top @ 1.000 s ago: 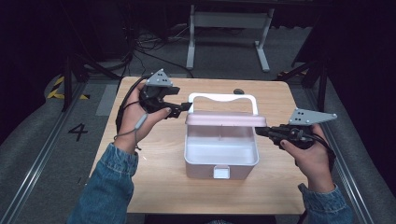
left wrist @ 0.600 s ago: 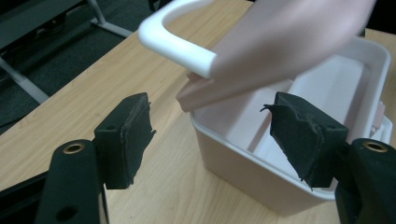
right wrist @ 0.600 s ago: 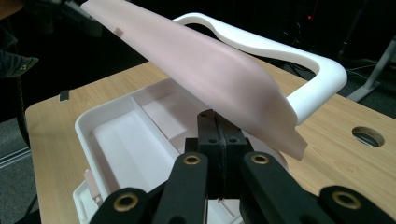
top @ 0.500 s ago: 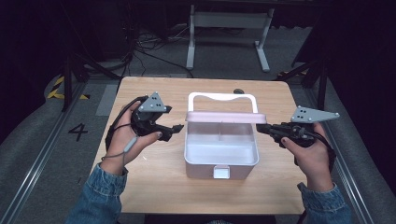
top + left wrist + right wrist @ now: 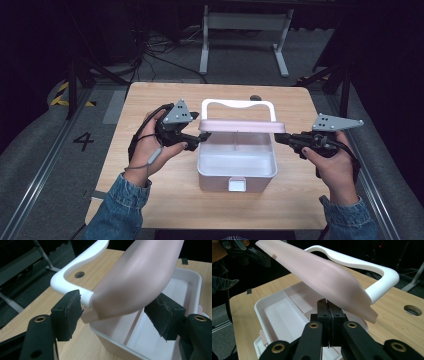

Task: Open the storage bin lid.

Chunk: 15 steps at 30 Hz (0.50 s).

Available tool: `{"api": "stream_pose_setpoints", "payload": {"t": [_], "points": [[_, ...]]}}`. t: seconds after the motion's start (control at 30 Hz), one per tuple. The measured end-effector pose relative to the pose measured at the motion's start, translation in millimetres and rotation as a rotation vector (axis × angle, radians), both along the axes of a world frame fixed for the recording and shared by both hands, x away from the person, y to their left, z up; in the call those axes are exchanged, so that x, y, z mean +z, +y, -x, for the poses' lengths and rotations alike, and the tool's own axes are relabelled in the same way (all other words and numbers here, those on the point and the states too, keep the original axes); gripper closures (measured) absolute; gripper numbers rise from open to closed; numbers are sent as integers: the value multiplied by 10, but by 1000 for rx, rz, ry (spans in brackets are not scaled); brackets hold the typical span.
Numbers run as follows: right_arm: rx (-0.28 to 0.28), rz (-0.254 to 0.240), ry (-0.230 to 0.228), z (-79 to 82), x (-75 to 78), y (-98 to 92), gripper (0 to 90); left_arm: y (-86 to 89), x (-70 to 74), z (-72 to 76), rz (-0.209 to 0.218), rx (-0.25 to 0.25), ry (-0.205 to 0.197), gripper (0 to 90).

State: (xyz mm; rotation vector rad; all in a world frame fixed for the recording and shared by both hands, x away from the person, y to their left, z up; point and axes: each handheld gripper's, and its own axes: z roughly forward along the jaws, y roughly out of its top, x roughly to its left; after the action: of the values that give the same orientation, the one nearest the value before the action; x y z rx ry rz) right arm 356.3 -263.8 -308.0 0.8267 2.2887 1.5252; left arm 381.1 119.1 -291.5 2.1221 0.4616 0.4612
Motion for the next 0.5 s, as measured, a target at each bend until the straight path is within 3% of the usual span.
{"api": "stream_pose_setpoints", "payload": {"t": [0.17,0.33,0.43,0.5], "points": [[1,1,2,-1,-1,7,892,-42,22,1,-3,-1,-54,330],[-1,0,0,-2,-2,11,888,-81,24,11,-12,-17,-75,482],[-2,-6,0,3,2,5,884,-110,37,16,-46,-15,-108,539],[-1,-5,1,5,3,4,883,-115,42,17,-44,-13,-105,573]]}}
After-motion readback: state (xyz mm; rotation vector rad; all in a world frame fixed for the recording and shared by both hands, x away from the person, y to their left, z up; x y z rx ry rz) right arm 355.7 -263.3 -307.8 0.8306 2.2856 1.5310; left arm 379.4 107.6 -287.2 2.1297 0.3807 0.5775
